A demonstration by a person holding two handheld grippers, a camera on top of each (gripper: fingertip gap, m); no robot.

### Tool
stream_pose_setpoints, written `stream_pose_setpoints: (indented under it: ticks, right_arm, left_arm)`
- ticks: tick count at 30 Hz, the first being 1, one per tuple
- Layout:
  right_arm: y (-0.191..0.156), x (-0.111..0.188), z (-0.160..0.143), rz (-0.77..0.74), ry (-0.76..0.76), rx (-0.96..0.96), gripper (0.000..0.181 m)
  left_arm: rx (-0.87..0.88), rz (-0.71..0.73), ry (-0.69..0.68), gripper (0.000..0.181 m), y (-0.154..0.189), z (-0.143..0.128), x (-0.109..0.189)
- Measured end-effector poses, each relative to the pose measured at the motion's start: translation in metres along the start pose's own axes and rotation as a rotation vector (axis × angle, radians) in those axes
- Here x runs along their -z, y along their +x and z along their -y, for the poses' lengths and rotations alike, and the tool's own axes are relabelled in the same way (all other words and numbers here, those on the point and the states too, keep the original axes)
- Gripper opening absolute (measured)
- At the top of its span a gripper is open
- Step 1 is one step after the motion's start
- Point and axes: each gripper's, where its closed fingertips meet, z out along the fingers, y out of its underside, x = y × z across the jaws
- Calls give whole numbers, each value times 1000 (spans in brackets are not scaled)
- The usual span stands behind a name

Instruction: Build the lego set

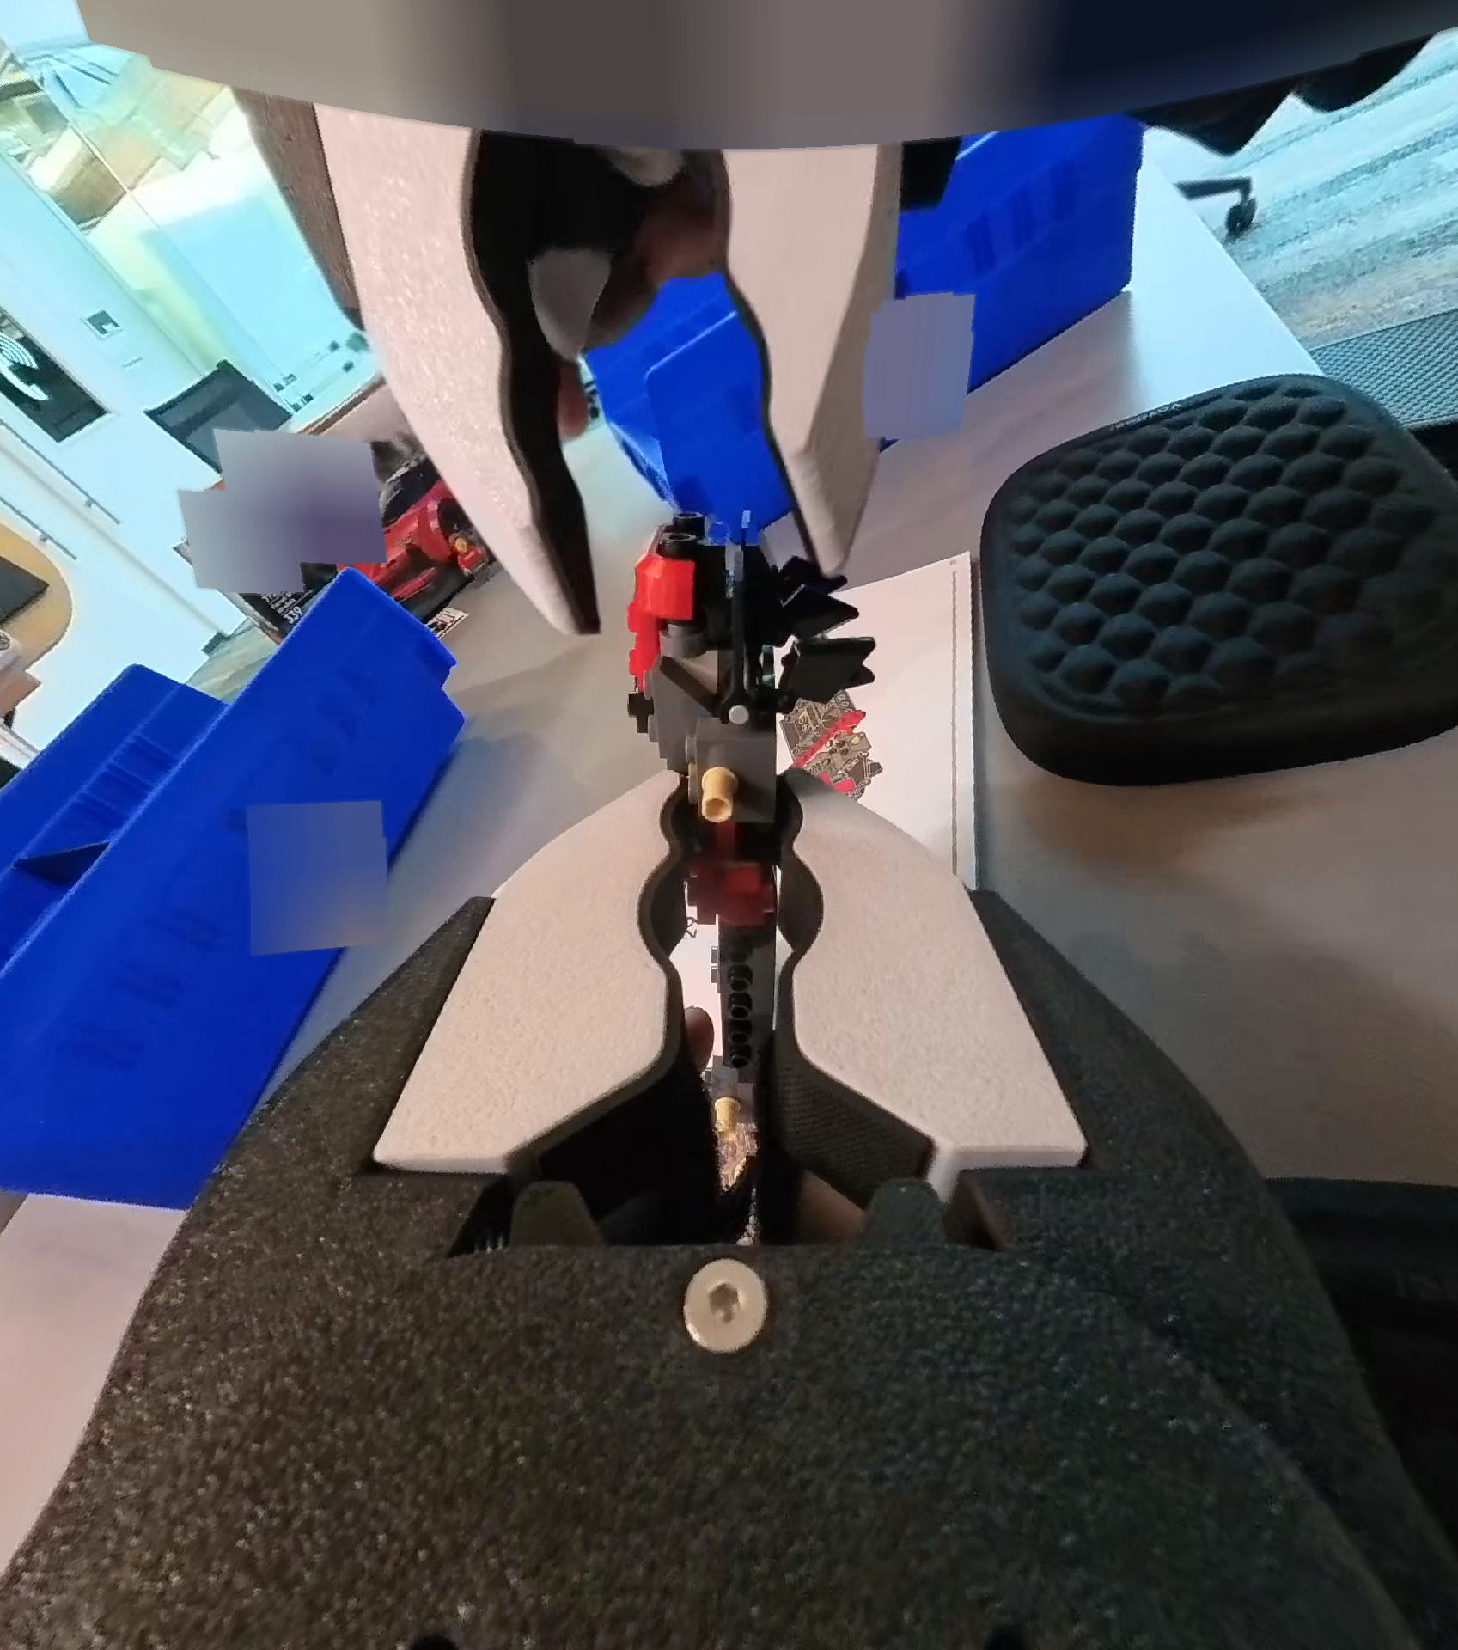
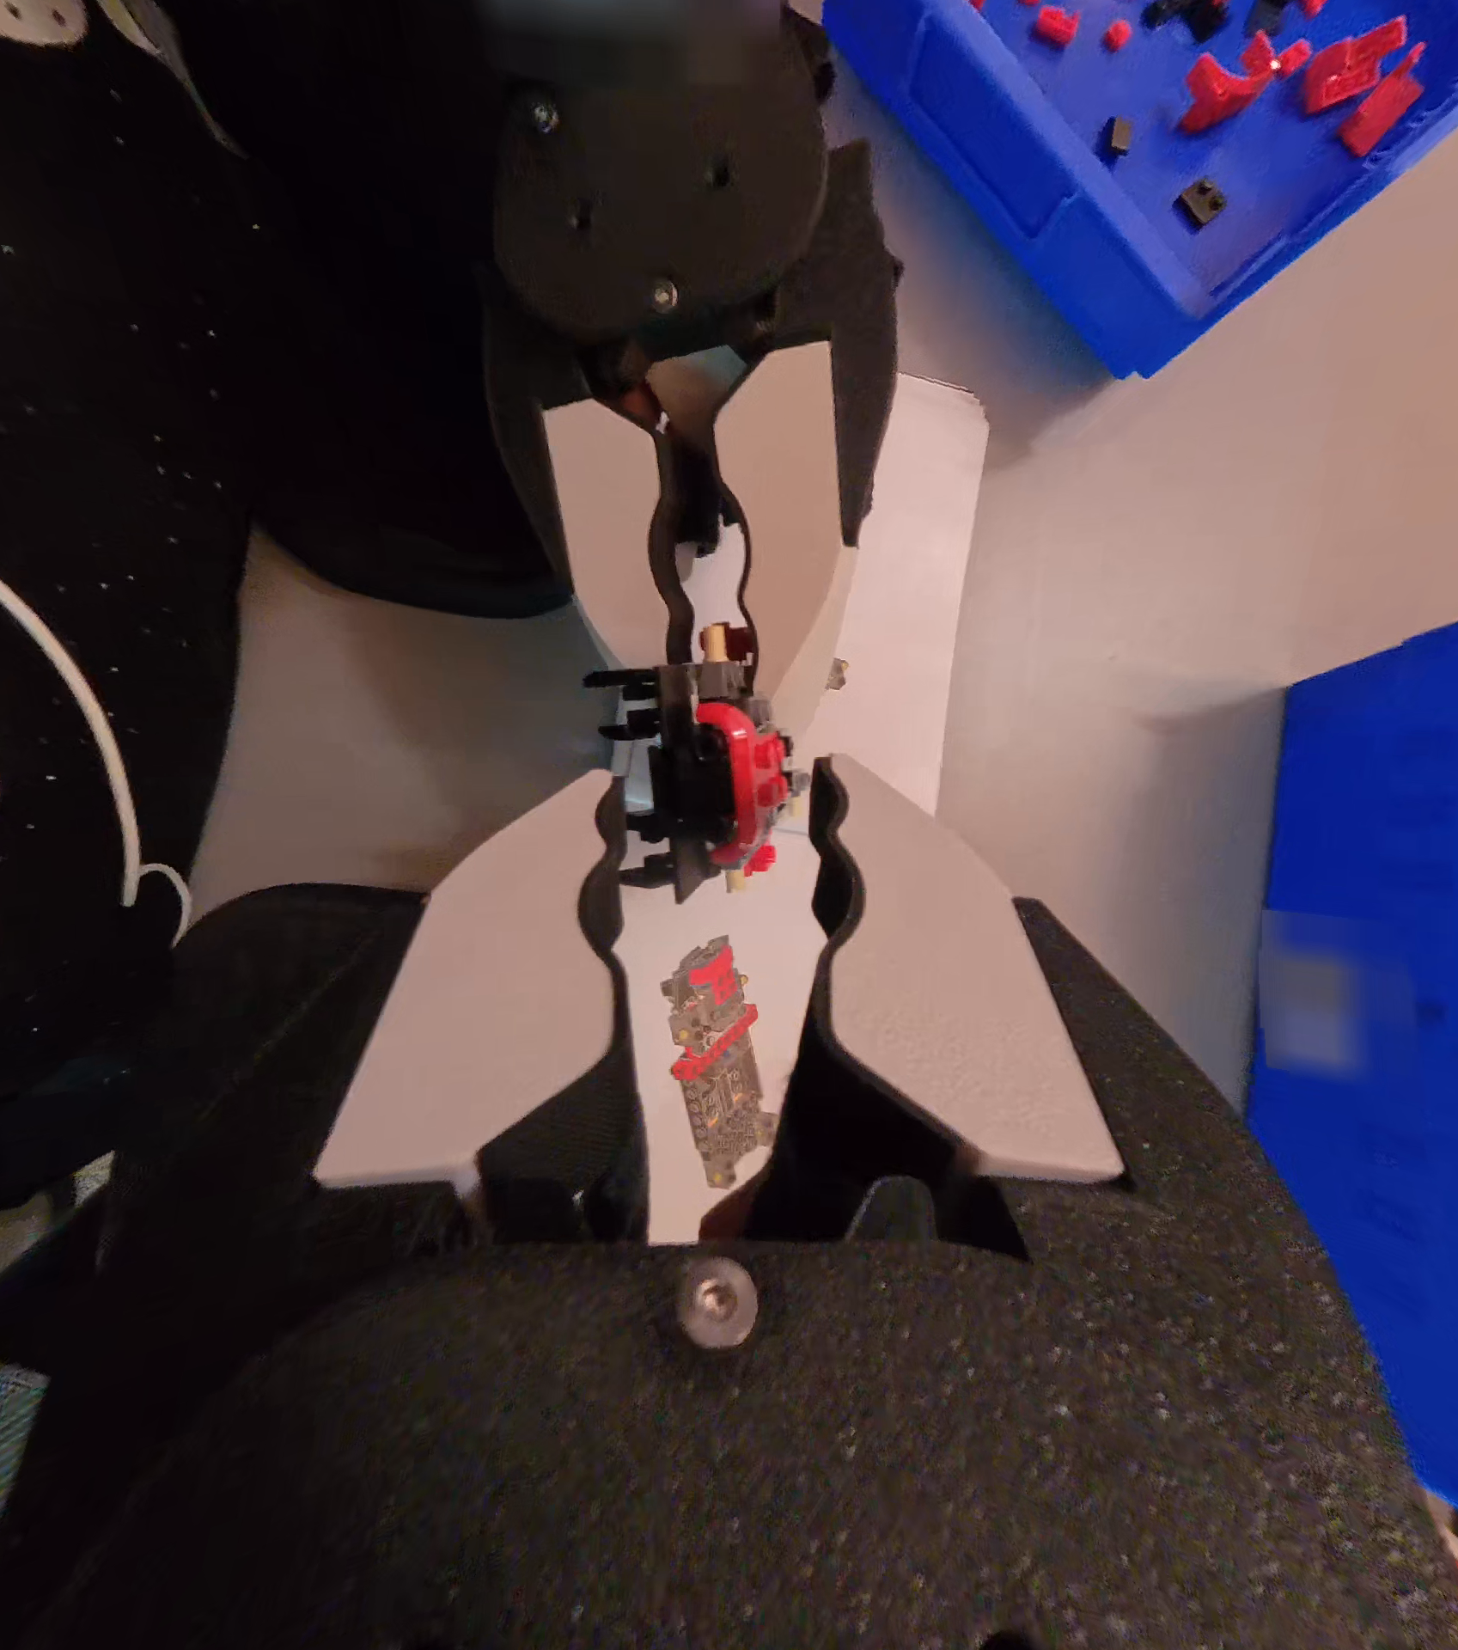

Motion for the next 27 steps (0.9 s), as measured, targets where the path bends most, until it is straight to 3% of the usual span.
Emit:
stream_pose_setpoints:
  ticks: [5, 27]
  right_arm:
    - [-1, -7, -1, -10, -20, 28, 29]
    - [2, -10, -2, 31, -27, -63, 29]
  left_arm:
    - [-5, 0, -5, 15, 1, 0, 0]
    - [68, 9, 4, 16, -4, -2, 0]
